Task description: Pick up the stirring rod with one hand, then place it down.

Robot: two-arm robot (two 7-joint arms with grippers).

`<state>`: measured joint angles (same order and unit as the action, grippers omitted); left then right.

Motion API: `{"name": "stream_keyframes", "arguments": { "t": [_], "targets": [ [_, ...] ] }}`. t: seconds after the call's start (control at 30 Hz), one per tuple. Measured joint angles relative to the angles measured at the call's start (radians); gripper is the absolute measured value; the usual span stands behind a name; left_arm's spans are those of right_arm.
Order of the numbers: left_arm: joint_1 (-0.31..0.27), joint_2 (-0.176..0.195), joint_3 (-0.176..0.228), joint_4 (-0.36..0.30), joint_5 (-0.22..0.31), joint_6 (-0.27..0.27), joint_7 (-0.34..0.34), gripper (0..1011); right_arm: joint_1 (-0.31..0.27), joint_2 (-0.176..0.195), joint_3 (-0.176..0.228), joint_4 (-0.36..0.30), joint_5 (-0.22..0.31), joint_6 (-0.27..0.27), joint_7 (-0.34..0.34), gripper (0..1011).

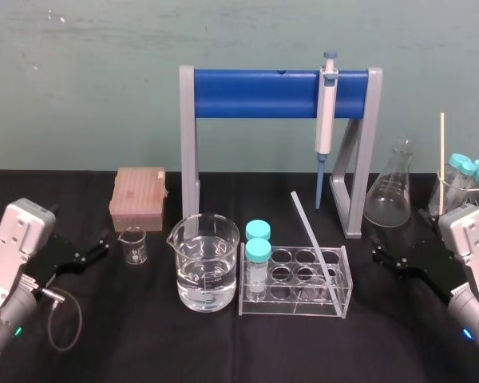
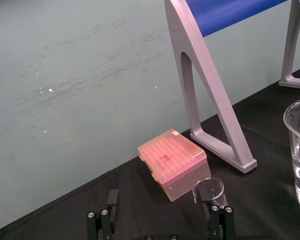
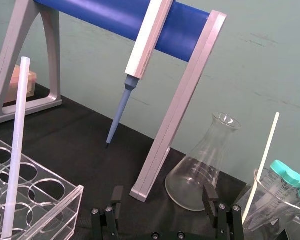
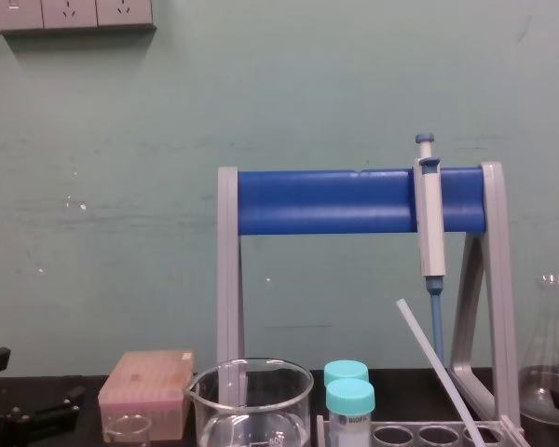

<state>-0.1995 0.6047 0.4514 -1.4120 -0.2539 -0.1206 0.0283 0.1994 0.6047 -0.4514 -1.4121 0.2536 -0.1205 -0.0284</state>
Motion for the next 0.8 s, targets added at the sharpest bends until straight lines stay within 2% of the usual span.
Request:
{"name": "stream_keyframes", "arguments": {
  "t": [0.8],
  "targets": [
    [0.0,0.0,0.0,0.0,0.0,0.0,0.0,1000,0.0,0.0,0.0,0.0,0.0,0.0,0.0,1003]
  ]
}}
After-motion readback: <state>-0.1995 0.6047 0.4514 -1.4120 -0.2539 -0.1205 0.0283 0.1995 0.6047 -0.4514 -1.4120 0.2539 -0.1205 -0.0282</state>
